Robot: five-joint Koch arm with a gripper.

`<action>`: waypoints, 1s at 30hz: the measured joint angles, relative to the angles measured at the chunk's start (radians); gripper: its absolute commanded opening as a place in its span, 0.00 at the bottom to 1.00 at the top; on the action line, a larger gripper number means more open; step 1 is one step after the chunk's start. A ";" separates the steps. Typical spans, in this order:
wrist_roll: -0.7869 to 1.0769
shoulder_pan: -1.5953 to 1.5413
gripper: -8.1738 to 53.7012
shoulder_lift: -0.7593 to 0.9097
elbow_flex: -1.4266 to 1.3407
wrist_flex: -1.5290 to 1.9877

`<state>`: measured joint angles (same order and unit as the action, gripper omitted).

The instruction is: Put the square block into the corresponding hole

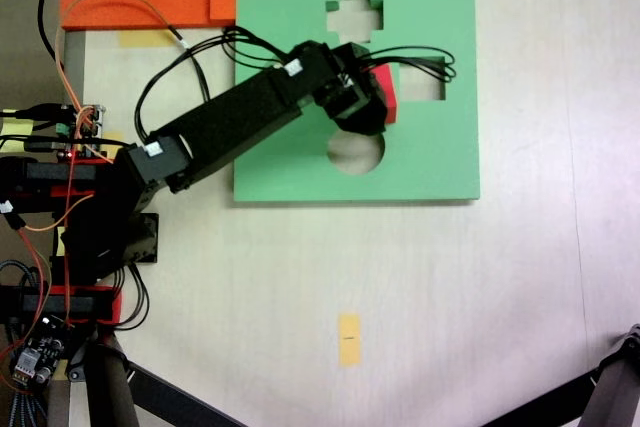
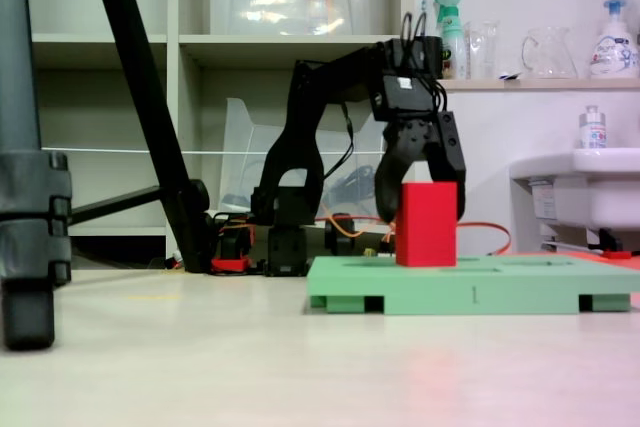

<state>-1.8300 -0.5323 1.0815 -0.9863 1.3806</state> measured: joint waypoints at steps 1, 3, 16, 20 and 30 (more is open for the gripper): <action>-0.017 0.002 0.63 -0.003 0.002 0.005; -0.038 -0.002 0.56 -0.003 0.003 0.005; -0.072 -0.009 0.48 -0.018 0.026 -0.034; -0.072 0.017 0.48 -0.023 0.023 -0.143; -0.072 0.020 0.48 -0.095 0.031 -0.365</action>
<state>-1.9021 -0.5123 0.9863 -0.9557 1.0155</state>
